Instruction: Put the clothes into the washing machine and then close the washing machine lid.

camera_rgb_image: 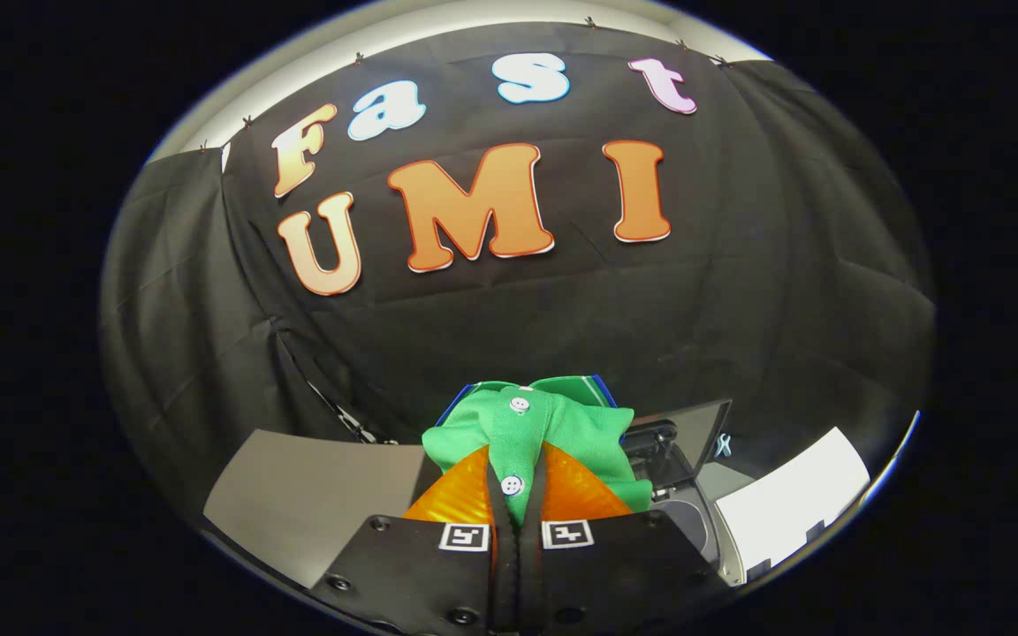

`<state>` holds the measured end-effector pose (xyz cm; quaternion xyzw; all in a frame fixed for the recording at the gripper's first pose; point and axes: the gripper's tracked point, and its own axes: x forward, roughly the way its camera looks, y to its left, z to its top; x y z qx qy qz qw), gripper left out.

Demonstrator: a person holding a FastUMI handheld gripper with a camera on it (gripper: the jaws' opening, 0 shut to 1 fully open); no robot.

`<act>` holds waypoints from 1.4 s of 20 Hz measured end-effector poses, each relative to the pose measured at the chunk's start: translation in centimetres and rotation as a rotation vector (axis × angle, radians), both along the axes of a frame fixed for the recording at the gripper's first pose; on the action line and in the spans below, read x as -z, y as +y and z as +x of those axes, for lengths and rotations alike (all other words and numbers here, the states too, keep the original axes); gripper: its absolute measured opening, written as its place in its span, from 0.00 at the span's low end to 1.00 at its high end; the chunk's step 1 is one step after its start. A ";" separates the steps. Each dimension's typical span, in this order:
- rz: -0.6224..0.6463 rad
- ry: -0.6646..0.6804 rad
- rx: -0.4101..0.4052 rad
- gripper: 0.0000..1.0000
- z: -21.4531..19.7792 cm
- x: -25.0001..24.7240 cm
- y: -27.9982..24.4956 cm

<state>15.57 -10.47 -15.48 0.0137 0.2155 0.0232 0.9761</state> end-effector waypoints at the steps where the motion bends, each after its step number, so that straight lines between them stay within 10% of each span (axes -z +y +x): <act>1: 0.002 0.013 0.008 0.08 0.1 0.8 -1.1; 28: -0.076 0.317 0.044 0.08 3.7 25.8 -11.1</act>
